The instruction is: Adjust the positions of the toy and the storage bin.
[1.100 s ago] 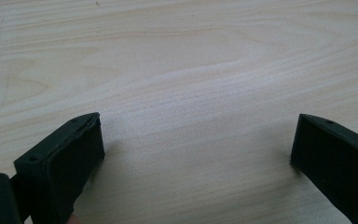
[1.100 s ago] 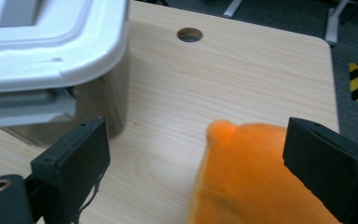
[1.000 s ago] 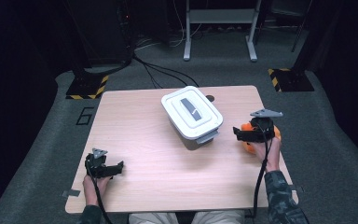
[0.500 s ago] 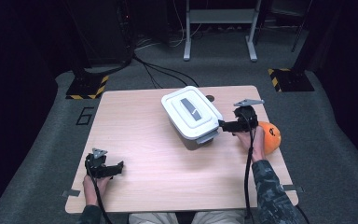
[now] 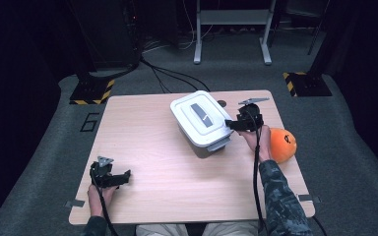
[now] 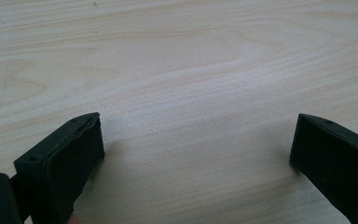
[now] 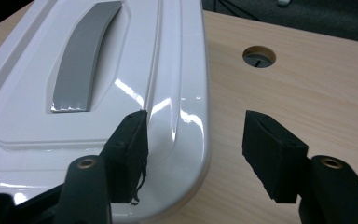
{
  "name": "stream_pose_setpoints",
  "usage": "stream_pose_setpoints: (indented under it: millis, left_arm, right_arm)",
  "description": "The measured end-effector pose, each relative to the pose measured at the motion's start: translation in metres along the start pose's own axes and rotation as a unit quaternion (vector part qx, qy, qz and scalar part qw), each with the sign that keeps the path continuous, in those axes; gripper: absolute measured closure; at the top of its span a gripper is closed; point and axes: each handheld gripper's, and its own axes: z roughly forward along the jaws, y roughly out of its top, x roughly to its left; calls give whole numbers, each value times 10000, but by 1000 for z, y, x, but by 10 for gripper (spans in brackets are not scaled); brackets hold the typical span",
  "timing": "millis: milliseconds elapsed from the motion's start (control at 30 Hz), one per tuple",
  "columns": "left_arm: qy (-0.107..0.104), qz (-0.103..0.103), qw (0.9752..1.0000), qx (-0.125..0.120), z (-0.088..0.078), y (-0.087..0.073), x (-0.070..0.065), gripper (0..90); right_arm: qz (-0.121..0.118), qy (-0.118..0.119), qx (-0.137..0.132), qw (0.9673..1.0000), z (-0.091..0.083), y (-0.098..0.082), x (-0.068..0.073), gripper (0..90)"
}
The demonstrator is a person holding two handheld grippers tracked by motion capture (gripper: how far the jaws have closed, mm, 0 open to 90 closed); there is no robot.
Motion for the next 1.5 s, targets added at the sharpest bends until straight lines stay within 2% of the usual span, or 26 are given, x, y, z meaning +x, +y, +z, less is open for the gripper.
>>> stream_pose_setpoints:
  millis: [33,100,167,200,367,533,667,767,967,1500]
  left_arm:
    - [-1,1,10000,1,0,0,0,24]
    - [-4,0,10000,4,0,0,0,24]
    - [-2,1,10000,3,0,0,0,25]
    - [-2,1,10000,4,0,0,0,25]
    - [7,14,10000,-8,0,0,0,25]
    - [12,19,10000,-12,0,0,0,26]
    - [12,20,10000,-12,0,0,0,26]
    - [13,18,10000,-13,0,0,0,26]
    - [13,20,10000,-13,0,0,0,27]
    - [8,4,10000,-8,0,0,-1,29]
  right_arm:
    - [20,31,9,10000,2,0,-2,444]
    - [212,185,-17,9996,4,0,-5,497]
    - [261,287,-53,9992,4,-1,-5,558]
    - [265,313,-47,9991,3,-1,-4,589]
    - [338,318,-32,9989,-1,-3,-3,639]
    - [304,337,-29,9990,-5,-7,0,642]
    - [73,264,11,9996,-9,-9,6,650]
    - [11,240,30,9997,-11,-11,11,649]
    - [31,214,30,9998,-18,-18,20,647]
    - [-117,152,-66,9998,-46,-48,48,643]
